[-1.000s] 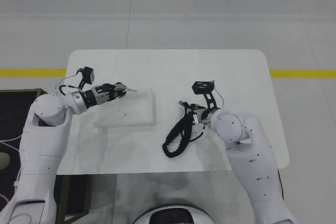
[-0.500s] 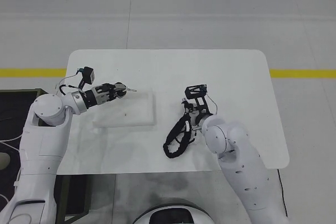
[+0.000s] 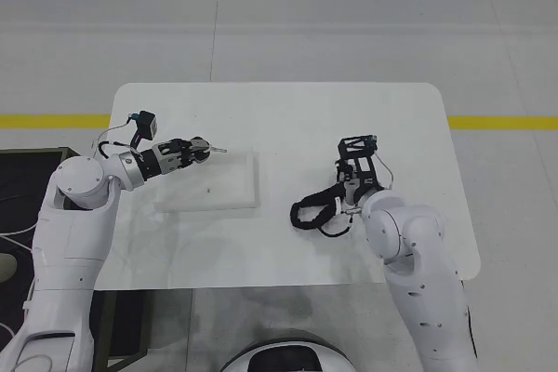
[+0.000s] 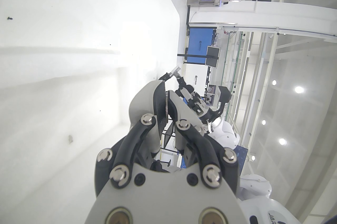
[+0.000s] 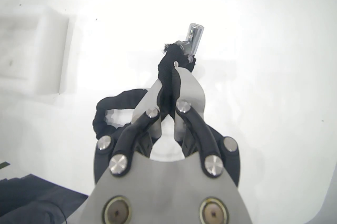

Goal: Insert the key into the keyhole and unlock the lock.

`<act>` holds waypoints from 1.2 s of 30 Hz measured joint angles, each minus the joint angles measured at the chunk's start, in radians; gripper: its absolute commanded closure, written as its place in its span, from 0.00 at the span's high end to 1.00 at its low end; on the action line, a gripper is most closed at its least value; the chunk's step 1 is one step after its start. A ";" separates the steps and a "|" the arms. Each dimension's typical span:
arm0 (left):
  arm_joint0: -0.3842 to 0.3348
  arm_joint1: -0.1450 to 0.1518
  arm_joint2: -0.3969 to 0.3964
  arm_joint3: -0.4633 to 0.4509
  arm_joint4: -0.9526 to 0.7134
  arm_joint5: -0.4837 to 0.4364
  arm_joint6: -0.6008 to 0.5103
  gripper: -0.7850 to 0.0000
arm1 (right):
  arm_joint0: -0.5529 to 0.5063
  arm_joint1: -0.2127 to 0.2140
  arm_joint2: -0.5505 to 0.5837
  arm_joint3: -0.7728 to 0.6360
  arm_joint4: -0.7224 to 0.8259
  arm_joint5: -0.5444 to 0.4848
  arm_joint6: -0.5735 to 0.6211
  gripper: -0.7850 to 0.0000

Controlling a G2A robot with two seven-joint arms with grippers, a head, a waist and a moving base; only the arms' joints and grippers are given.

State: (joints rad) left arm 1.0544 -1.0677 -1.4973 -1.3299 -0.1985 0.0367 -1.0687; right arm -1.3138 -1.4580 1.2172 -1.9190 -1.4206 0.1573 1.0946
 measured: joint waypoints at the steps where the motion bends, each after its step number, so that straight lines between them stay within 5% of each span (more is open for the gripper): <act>1: 0.000 0.000 0.000 0.000 0.000 0.000 0.000 0.00 | 0.006 -0.004 -0.027 0.025 -0.016 -0.003 0.003 0.00; 4: 0.000 0.000 0.000 0.000 0.000 0.000 0.000 0.00 | 0.025 -0.017 -0.090 0.079 -0.031 0.004 -0.005 0.00; 7: 0.000 0.000 0.000 0.000 0.000 0.000 0.000 0.00 | 0.034 -0.029 -0.134 0.111 -0.036 0.006 -0.007 1.00; 12: 0.000 0.000 0.000 0.000 0.000 0.000 0.000 0.00 | 0.031 -0.043 -0.141 0.102 0.025 -0.018 0.008 1.00; 20: 0.000 0.000 0.000 0.000 0.000 0.000 0.000 0.00 | 0.014 -0.038 -0.001 0.050 0.090 -0.098 -0.021 1.00; 22: 0.000 0.000 0.000 0.000 0.000 0.000 0.000 0.00 | 0.011 -0.036 0.012 0.064 0.061 -0.118 -0.017 0.87; 28: 0.000 0.000 0.000 0.000 0.000 0.000 0.000 0.00 | 0.018 -0.039 -0.005 0.108 0.044 -0.154 0.008 0.81; 32: 0.000 0.000 0.000 0.000 0.000 0.000 0.000 0.00 | 0.025 -0.043 -0.029 0.125 0.024 -0.162 0.028 0.65; 33: 0.000 0.000 0.000 0.000 0.000 0.000 0.000 0.00 | 0.026 -0.045 -0.035 0.130 0.015 -0.161 0.029 0.50; 36: 0.000 0.000 0.000 0.000 0.000 0.000 0.000 0.00 | 0.033 -0.049 -0.045 0.151 0.004 -0.158 0.029 0.43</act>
State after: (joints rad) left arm 1.0544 -1.0677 -1.4973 -1.3299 -0.1985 0.0367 -1.0687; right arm -1.2806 -1.5073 1.1726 -1.7683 -1.4168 -0.0004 1.1234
